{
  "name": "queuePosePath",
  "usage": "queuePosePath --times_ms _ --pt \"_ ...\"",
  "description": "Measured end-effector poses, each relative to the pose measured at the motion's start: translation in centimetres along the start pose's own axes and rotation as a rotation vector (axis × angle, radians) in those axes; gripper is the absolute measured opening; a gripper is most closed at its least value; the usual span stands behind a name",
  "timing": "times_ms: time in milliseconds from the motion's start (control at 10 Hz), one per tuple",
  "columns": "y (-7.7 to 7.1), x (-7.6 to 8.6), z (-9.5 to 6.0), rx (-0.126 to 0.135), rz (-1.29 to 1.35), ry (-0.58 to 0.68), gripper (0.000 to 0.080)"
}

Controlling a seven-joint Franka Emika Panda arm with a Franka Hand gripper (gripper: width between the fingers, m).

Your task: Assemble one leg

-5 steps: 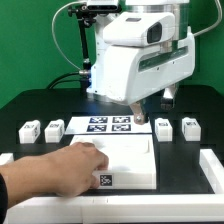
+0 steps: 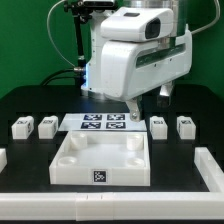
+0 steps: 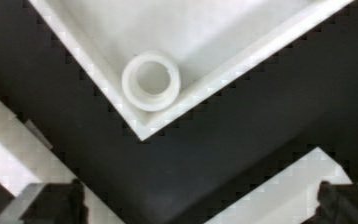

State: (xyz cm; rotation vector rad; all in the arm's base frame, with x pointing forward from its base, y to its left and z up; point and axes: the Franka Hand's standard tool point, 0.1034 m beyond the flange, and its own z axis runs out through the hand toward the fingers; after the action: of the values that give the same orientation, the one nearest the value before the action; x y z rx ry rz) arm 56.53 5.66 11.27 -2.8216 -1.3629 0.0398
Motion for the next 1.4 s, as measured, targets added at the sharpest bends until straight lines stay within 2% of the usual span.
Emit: queuePosePath --times_ms 600,700,800,900,1000,1100,1200,1300,1400 --pt "-0.1 -0.4 0.2 -0.003 -0.034 0.002 0.065" --pt "-1.4 -2.6 1.2 0.001 -0.072 -0.004 0.065" --pt "-2.6 -5.6 2.0 0.012 -0.233 -0.016 0.065" --pt "-3.5 -8.3 2.9 0.009 -0.38 -0.01 0.065" --pt "-4.3 -10.7 4.2 0.013 -0.465 -0.007 0.065" --pt "-4.4 -12.2 5.4 0.017 -0.612 0.0 0.065" --pt "-4.3 -12.9 6.5 0.014 -0.688 0.01 0.065" --pt "-4.7 -12.4 7.3 0.005 -0.668 0.022 0.065" --pt "-5.2 -12.2 8.1 0.012 -0.647 0.026 0.065"
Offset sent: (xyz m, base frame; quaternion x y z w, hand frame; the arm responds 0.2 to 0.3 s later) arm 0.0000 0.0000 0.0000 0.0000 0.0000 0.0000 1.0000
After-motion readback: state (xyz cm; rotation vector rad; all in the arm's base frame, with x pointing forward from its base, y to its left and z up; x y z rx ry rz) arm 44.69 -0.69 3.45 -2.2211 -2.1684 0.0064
